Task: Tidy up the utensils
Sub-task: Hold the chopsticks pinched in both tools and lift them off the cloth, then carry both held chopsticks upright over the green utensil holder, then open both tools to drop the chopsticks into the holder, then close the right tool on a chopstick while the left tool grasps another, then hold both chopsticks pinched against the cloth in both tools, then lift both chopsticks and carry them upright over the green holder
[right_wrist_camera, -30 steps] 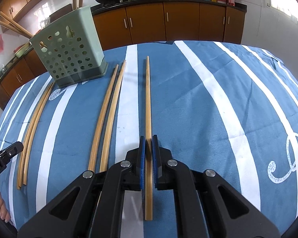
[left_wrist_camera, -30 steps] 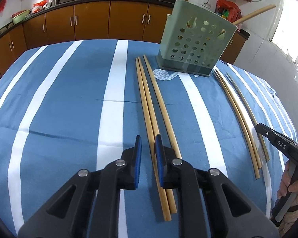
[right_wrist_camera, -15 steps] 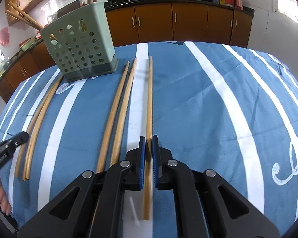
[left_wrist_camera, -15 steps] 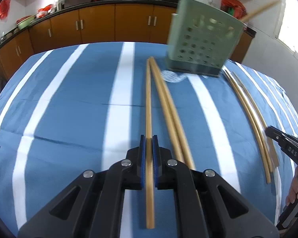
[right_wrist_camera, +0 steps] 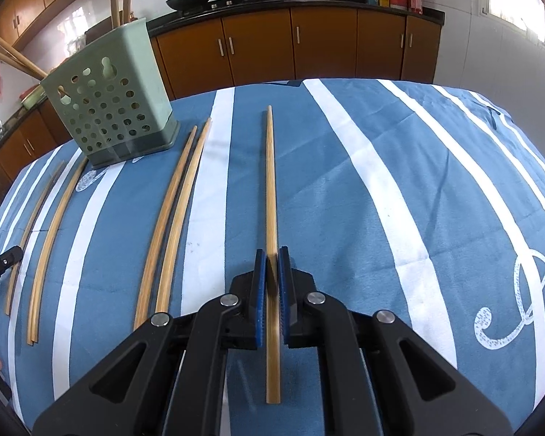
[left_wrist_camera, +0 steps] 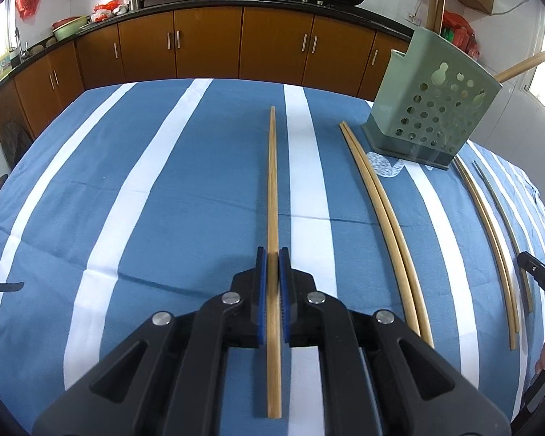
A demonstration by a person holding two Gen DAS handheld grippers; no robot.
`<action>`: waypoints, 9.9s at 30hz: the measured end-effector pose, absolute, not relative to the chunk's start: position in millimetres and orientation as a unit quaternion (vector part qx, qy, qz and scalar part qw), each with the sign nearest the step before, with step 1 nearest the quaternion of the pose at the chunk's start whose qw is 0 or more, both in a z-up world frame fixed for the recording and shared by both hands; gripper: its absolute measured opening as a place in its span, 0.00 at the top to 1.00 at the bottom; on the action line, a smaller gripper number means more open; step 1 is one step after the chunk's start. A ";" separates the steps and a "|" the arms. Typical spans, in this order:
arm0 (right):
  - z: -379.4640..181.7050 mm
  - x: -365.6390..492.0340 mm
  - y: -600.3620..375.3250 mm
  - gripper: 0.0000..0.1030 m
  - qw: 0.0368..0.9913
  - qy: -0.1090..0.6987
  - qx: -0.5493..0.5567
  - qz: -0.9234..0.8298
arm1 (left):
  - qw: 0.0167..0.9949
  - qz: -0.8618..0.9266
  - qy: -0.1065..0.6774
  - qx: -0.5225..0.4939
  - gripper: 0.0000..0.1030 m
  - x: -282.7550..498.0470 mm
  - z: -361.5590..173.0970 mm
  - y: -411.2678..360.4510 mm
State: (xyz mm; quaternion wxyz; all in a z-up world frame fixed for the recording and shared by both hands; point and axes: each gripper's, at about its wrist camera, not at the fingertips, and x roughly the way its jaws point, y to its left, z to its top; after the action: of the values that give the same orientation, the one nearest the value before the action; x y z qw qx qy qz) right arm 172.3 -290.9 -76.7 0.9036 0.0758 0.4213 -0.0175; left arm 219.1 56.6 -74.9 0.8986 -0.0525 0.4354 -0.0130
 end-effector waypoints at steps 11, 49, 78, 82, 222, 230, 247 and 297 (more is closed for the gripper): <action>-76.7 171.4 -287.3 0.92 0.904 0.422 0.066 -0.022 | 0.898 -0.017 0.435 -0.065 0.91 218.7 -76.7 57.4; -76.5 163.0 -290.7 0.93 0.904 0.421 0.078 -0.015 | 0.898 -0.020 0.438 -0.021 0.92 204.9 -76.1 43.4; 60.3 137.3 -300.2 0.93 0.971 0.212 0.105 0.025 | 0.963 -0.060 0.260 -0.048 0.93 190.1 81.8 38.5; 91.8 134.9 -299.3 0.93 0.975 0.178 0.118 0.054 | 0.967 -0.082 0.235 -0.050 0.93 187.2 109.4 32.8; -77.6 172.5 -279.8 0.91 0.904 0.424 0.058 -0.002 | 0.898 -0.022 0.434 -0.072 0.91 215.6 -80.3 55.6; -77.6 172.6 -279.6 0.91 0.904 0.424 0.058 -0.002 | 0.898 -0.022 0.434 -0.072 0.90 215.7 -80.4 55.6; -77.5 173.0 -279.3 0.91 0.904 0.424 0.058 -0.003 | 0.898 -0.022 0.434 -0.073 0.90 216.1 -80.6 54.9; 89.3 128.4 -282.4 0.93 0.983 0.168 0.069 0.041 | 0.967 -0.091 0.231 -0.056 0.93 184.1 101.4 36.9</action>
State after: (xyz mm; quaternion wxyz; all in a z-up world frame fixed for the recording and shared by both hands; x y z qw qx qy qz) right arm 128.4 -282.4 89.3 0.9825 0.0693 0.1677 0.0408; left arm 184.1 36.9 101.4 0.9672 -0.0560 0.2306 -0.0908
